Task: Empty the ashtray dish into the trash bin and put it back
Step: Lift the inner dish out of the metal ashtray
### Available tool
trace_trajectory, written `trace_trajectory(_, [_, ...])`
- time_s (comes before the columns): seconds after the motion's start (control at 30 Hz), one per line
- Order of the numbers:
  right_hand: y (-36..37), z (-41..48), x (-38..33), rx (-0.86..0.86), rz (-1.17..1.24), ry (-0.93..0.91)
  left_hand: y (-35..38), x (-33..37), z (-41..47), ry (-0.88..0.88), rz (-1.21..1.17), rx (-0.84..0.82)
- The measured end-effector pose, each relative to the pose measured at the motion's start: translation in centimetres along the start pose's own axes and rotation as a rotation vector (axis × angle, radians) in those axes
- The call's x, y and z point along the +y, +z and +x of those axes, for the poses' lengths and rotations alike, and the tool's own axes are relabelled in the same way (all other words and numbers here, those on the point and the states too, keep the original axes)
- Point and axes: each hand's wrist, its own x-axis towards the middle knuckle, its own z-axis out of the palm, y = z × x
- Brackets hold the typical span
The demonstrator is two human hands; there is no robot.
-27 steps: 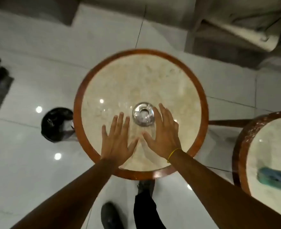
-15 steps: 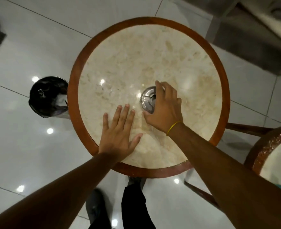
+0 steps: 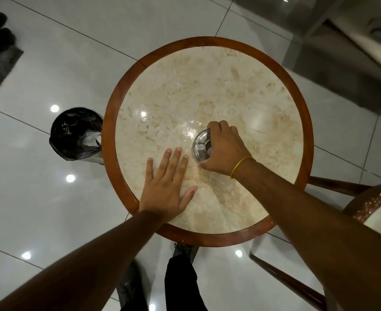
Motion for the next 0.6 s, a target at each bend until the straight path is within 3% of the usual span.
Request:
trace_trajectory(0.33, [-1.2,-0.9,-0.1,0.067,0.139,-0.015,0.0,0.0,-0.1,-0.001,-0.014,0.013])
trace_trajectory(0.6, [-3.1,-2.7,5.7,0.207,0.199,0.117,0.3,-0.1,-0.1,0.008,-0.026,0.029])
